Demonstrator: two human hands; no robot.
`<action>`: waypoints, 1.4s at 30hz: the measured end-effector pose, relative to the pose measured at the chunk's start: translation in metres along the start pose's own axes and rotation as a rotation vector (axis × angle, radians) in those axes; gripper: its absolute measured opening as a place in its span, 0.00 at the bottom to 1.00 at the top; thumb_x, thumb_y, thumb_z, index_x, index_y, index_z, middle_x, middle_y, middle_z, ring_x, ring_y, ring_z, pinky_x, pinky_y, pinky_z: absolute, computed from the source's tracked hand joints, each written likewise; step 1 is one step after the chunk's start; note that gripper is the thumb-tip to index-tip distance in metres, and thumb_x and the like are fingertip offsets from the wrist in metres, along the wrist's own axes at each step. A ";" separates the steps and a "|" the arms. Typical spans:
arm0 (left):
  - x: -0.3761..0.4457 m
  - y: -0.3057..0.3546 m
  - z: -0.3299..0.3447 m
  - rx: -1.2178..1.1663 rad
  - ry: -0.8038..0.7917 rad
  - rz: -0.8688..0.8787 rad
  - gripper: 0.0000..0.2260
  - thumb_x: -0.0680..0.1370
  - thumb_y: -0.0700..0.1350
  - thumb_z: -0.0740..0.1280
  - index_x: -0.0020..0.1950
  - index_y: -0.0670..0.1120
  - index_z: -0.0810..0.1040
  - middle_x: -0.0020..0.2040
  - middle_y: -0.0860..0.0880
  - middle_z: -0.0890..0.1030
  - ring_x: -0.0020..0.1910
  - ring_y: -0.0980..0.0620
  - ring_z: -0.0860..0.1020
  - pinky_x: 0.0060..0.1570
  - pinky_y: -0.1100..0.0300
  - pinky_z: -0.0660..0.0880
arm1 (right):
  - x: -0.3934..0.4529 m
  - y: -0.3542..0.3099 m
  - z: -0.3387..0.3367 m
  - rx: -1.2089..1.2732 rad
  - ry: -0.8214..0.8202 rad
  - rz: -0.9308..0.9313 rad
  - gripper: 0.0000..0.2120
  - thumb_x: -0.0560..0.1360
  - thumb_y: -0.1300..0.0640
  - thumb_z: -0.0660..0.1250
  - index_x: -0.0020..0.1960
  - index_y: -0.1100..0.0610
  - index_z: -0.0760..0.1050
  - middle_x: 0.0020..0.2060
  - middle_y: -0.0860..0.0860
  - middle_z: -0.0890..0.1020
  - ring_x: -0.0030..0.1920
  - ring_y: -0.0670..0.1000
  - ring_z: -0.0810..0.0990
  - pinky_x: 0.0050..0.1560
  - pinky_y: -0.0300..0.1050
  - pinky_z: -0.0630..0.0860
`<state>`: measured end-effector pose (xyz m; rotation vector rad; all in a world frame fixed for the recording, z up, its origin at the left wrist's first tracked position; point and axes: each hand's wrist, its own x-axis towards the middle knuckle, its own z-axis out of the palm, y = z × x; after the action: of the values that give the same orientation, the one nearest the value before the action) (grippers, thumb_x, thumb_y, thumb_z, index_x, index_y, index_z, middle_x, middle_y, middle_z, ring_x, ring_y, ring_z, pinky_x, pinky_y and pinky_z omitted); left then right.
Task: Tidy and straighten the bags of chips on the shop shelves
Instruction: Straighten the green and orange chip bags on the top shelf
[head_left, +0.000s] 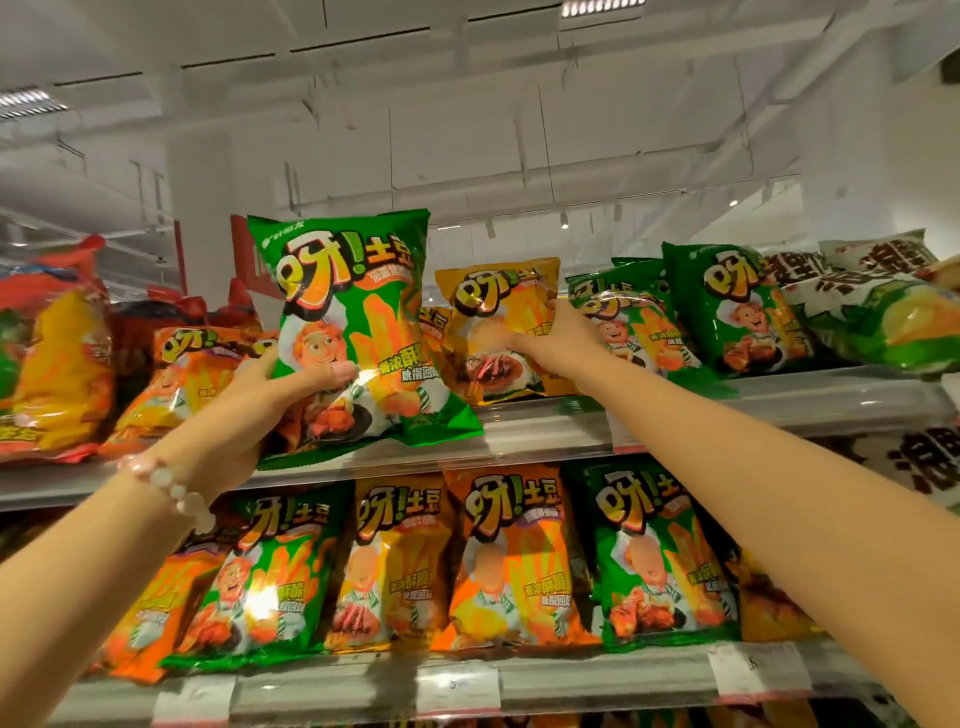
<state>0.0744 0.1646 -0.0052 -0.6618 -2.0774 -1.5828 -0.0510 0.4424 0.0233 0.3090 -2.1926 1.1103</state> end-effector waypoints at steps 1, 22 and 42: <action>0.001 0.000 0.001 -0.006 -0.008 0.000 0.38 0.56 0.59 0.80 0.64 0.52 0.76 0.57 0.51 0.83 0.56 0.51 0.81 0.56 0.53 0.73 | -0.001 0.000 0.001 -0.027 -0.033 0.015 0.39 0.70 0.38 0.70 0.71 0.58 0.62 0.64 0.57 0.74 0.62 0.59 0.73 0.61 0.55 0.73; 0.046 0.025 0.135 -0.184 -0.089 0.047 0.31 0.63 0.55 0.79 0.63 0.50 0.75 0.52 0.50 0.84 0.51 0.49 0.83 0.46 0.58 0.80 | -0.060 -0.038 -0.088 0.315 -0.112 -0.169 0.47 0.67 0.41 0.74 0.77 0.49 0.51 0.71 0.51 0.67 0.69 0.51 0.67 0.58 0.43 0.65; 0.083 0.003 0.274 0.987 -0.127 0.458 0.46 0.63 0.68 0.72 0.76 0.57 0.57 0.77 0.49 0.58 0.76 0.46 0.54 0.73 0.43 0.55 | -0.023 0.096 -0.227 0.273 0.378 -0.230 0.41 0.69 0.49 0.75 0.73 0.53 0.56 0.55 0.43 0.73 0.56 0.44 0.74 0.60 0.42 0.71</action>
<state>-0.0051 0.4389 -0.0195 -0.7622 -2.2254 -0.1882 0.0223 0.6783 0.0445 0.4201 -1.6348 1.2249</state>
